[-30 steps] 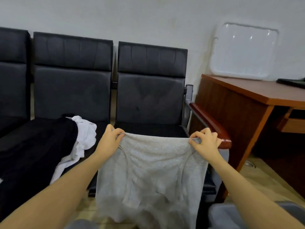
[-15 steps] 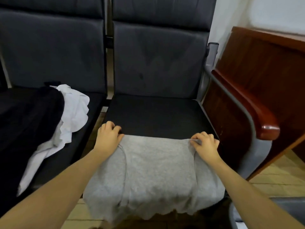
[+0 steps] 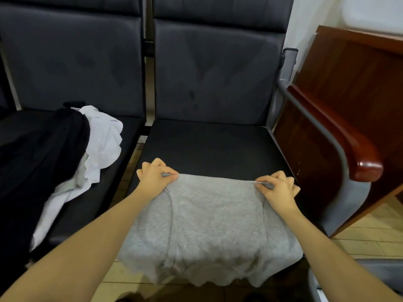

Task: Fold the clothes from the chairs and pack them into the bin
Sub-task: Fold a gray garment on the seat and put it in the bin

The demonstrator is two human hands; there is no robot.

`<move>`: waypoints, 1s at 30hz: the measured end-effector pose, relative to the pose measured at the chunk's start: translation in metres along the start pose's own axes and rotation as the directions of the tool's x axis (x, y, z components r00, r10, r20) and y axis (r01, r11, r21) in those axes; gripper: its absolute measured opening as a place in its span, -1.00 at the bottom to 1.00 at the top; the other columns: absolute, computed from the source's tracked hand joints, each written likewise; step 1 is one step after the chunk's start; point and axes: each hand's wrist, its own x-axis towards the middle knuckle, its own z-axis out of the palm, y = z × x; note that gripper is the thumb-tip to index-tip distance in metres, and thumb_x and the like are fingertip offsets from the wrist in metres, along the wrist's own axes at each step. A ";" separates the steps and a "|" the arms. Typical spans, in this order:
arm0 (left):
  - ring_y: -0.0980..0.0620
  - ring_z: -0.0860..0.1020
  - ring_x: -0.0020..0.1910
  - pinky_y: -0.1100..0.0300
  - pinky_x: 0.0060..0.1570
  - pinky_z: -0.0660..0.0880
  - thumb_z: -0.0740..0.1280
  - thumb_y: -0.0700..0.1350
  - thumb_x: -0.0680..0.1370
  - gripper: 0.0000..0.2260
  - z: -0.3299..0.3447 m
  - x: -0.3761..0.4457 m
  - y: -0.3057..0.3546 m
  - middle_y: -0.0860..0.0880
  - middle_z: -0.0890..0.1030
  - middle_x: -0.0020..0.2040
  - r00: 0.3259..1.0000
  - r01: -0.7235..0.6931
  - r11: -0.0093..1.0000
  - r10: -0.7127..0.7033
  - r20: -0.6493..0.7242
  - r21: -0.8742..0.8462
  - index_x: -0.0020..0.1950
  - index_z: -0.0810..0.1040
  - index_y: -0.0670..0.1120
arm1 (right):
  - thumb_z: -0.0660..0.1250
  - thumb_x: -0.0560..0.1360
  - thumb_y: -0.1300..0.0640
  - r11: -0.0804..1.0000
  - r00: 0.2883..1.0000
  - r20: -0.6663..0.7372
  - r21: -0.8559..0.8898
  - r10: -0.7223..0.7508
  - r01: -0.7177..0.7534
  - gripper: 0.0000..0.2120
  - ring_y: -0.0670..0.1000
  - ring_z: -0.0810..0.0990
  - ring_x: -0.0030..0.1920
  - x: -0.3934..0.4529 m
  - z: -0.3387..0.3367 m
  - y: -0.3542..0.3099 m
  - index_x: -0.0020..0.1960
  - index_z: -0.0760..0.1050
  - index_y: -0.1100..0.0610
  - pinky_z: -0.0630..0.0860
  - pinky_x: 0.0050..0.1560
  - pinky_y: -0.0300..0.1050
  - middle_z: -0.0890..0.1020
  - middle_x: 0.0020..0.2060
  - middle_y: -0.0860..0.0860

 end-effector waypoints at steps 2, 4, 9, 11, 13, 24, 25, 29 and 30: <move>0.05 0.24 0.06 0.17 0.01 0.05 0.40 0.05 0.48 -0.96 0.000 0.000 0.003 0.11 0.37 -0.07 0.998 0.040 0.999 -0.041 -0.052 -0.023 -0.12 0.66 0.15 | 0.39 0.49 0.02 0.999 0.999 -0.048 0.036 0.017 -0.015 -0.93 -0.06 0.20 0.00 -0.002 0.003 -0.004 -0.07 0.63 -0.13 -0.02 -0.06 -0.18 0.39 -0.07 -0.04; 0.06 0.23 0.05 0.16 0.02 0.05 0.41 0.05 0.48 -0.94 0.000 0.002 0.007 0.10 0.36 -0.04 0.994 0.056 0.998 -0.058 -0.092 -0.023 -0.11 0.66 0.12 | 0.40 0.48 0.03 0.997 0.995 -0.096 0.078 0.032 -0.024 -0.92 -0.07 0.18 0.00 -0.001 0.003 -0.010 -0.06 0.65 -0.10 -0.04 -0.05 -0.20 0.37 -0.07 -0.03; 0.04 0.22 0.06 0.16 0.06 0.05 0.41 0.03 0.48 -0.94 -0.005 0.025 0.022 0.08 0.36 -0.02 0.991 -0.002 1.000 0.000 -0.134 -0.011 -0.10 0.67 0.10 | 0.39 0.48 0.02 0.998 0.991 -0.136 0.062 0.002 0.007 -0.91 -0.06 0.16 0.00 0.028 -0.007 -0.025 -0.04 0.66 -0.09 -0.05 -0.08 -0.20 0.34 -0.09 -0.05; 0.00 0.24 0.08 0.16 0.04 0.03 0.40 0.03 0.49 -0.93 -0.008 0.041 0.031 0.06 0.37 -0.01 0.984 -0.004 1.000 0.002 -0.176 -0.012 -0.11 0.67 0.10 | 0.38 0.50 0.01 0.999 0.989 -0.149 0.040 -0.011 0.017 -0.90 -0.04 0.18 0.01 0.046 -0.010 -0.032 -0.03 0.66 -0.09 -0.05 -0.08 -0.19 0.33 -0.09 -0.06; -0.04 0.25 0.09 0.18 0.00 0.00 0.40 0.03 0.50 -0.92 -0.011 0.059 0.041 0.05 0.38 0.00 0.976 -0.001 1.000 0.003 -0.219 0.008 -0.10 0.67 0.09 | 0.35 0.52 0.01 1.000 0.985 -0.169 0.013 -0.025 0.027 -0.88 -0.03 0.18 0.02 0.066 -0.013 -0.040 -0.01 0.65 -0.08 -0.06 -0.09 -0.19 0.34 -0.07 -0.08; -0.12 0.27 0.06 0.12 0.01 0.05 0.36 0.00 0.52 -0.88 -0.056 0.125 0.090 -0.03 0.35 -0.01 0.825 -0.133 0.990 0.139 -0.548 0.050 -0.07 0.67 0.01 | 0.38 0.50 0.12 0.982 0.846 -0.513 0.029 -0.145 0.186 -0.89 0.06 0.28 0.01 0.139 -0.056 -0.083 -0.02 0.66 -0.02 0.03 0.00 -0.11 0.36 -0.12 -0.05; -0.12 0.27 0.05 0.11 0.01 0.06 0.36 0.00 0.52 -0.88 -0.059 0.123 0.092 -0.03 0.36 -0.01 0.817 -0.140 0.988 0.149 -0.558 0.060 -0.08 0.67 0.01 | 0.38 0.50 0.12 0.981 0.842 -0.520 0.037 -0.144 0.191 -0.89 0.04 0.27 0.01 0.136 -0.058 -0.084 -0.03 0.65 -0.02 0.04 0.01 -0.11 0.36 -0.12 -0.05; -0.07 0.28 0.04 0.11 0.05 0.10 0.36 0.08 0.50 -0.82 -0.065 0.099 0.086 -0.01 0.36 -0.03 0.830 -0.150 0.986 0.168 -0.531 0.077 -0.13 0.64 0.00 | 0.40 0.48 0.10 0.977 0.859 -0.490 0.061 -0.147 0.202 -0.92 -0.02 0.24 -0.01 0.106 -0.061 -0.077 -0.06 0.64 -0.05 0.03 0.02 -0.12 0.38 -0.11 -0.03; -0.07 0.29 0.03 0.11 0.05 0.10 0.36 0.09 0.51 -0.80 -0.065 0.089 0.084 -0.02 0.36 -0.04 0.832 -0.153 0.985 0.174 -0.526 0.084 -0.13 0.64 -0.02 | 0.40 0.48 0.08 0.978 0.869 -0.476 0.083 -0.132 0.194 -0.93 -0.03 0.24 -0.01 0.095 -0.061 -0.074 -0.07 0.64 -0.05 0.03 0.01 -0.13 0.39 -0.11 -0.03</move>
